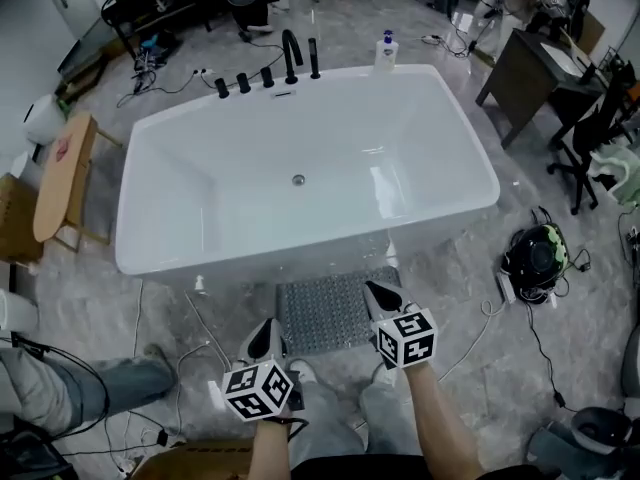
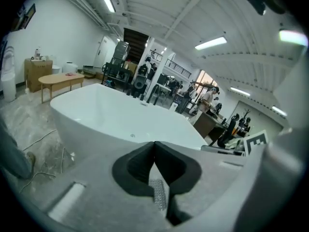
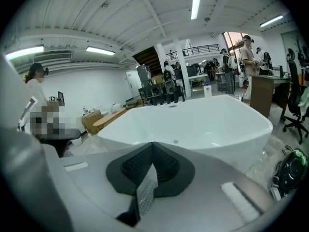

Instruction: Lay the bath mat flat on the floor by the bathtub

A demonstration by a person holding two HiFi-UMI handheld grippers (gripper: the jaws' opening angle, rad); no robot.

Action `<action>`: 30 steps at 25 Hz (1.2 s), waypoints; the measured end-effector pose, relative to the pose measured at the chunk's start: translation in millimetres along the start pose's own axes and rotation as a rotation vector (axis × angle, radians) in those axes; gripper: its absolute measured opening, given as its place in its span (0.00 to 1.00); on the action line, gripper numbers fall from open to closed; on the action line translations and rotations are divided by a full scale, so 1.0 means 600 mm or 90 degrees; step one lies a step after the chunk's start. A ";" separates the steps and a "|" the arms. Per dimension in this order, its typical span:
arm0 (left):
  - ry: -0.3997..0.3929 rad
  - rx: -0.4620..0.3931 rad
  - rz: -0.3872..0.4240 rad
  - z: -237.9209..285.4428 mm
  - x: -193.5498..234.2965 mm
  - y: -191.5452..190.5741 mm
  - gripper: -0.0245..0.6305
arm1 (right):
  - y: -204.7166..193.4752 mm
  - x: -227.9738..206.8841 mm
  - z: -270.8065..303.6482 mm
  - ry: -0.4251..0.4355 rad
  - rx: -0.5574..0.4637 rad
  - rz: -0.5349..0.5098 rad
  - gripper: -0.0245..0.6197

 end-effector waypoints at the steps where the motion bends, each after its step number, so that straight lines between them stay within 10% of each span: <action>1: -0.007 -0.012 -0.001 -0.008 -0.009 0.017 0.05 | 0.017 0.004 -0.011 -0.001 -0.013 -0.001 0.05; 30: -0.160 -0.261 0.143 -0.121 -0.344 0.435 0.04 | 0.513 0.053 -0.258 -0.027 -0.404 -0.076 0.05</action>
Point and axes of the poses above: the fingertips, and each gripper's own axes: z forward along the fingers, x to its left, y out of its top, the point moved 7 cm from there along -z, backward along the fingers, and after that the axes turned 3 degrees about -z, right-handed, at the moved point
